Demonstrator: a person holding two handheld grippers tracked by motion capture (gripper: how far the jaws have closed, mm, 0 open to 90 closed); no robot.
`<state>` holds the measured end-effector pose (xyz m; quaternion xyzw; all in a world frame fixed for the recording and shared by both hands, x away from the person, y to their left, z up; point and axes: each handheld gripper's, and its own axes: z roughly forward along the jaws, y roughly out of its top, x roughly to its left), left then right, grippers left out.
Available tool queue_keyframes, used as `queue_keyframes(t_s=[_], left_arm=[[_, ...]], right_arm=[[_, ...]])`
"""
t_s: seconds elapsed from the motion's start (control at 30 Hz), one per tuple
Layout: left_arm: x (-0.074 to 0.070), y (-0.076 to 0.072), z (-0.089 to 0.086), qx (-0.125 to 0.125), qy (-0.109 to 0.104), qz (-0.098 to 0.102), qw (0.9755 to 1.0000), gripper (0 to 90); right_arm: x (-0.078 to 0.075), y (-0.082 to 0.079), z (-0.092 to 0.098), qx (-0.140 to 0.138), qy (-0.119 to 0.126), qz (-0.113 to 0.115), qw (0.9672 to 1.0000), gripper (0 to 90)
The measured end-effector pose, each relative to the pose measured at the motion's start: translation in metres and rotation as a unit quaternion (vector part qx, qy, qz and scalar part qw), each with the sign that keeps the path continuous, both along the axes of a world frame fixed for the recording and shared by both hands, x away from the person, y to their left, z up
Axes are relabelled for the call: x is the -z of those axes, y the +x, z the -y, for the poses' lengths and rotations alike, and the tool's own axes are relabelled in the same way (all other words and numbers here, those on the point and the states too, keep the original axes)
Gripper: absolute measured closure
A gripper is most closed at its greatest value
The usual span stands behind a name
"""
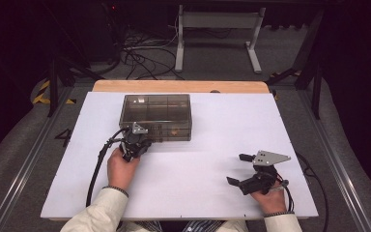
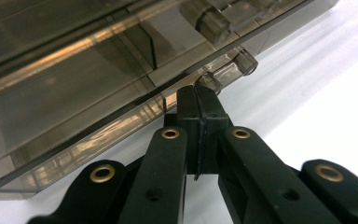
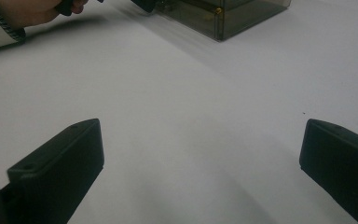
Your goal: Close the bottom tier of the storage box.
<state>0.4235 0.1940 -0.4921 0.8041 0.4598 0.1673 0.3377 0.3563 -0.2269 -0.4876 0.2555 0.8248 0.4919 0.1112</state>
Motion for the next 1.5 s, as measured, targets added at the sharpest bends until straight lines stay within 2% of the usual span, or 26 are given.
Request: queue_keyframes(t_s=[0.07,0.17,0.37,0.47,0.53,0.6,0.73,1.07,1.37,1.5], left_arm=[[0.000,0.002,0.000,-0.007,0.001,0.004,1.0000,89.5],[-0.002,0.004,-0.002,-0.006,-0.015,-0.008,0.9998,89.5],[-0.002,0.004,-0.002,-0.006,-0.013,-0.007,0.9999,89.5],[-0.003,0.002,-0.002,-0.007,-0.001,-0.004,1.0000,89.4],[-0.006,0.000,-0.004,0.005,-0.003,-0.012,0.9999,87.1],[-0.009,-0.005,-0.005,0.014,0.002,-0.013,0.9998,86.4],[-0.016,-0.014,-0.004,0.029,0.013,-0.003,0.9995,84.9],[-0.029,-0.027,-0.001,0.051,-0.010,0.011,0.9986,82.2],[-0.043,-0.037,-0.006,0.065,-0.025,0.025,0.9973,78.3],[-0.046,-0.043,-0.008,0.071,-0.041,0.026,0.9963,75.1]], right_arm=[[0.000,0.000,0.000,0.001,0.003,-0.002,1.0000,0.3],[0.000,0.000,0.000,0.001,0.002,-0.002,1.0000,0.2],[0.000,0.000,0.000,0.001,0.002,-0.001,1.0000,0.3],[0.000,0.000,0.000,0.001,0.002,-0.001,1.0000,0.3],[0.000,-0.001,0.000,0.001,0.002,-0.001,1.0000,0.3],[0.000,-0.001,0.000,0.001,0.002,-0.001,1.0000,0.3],[0.000,0.000,0.000,0.000,0.000,0.000,1.0000,0.3],[0.000,-0.001,-0.001,0.001,0.002,-0.001,1.0000,0.3],[0.000,-0.001,-0.001,0.001,0.002,0.000,1.0000,0.3],[0.000,-0.001,-0.001,0.001,0.002,-0.001,1.0000,0.3]])
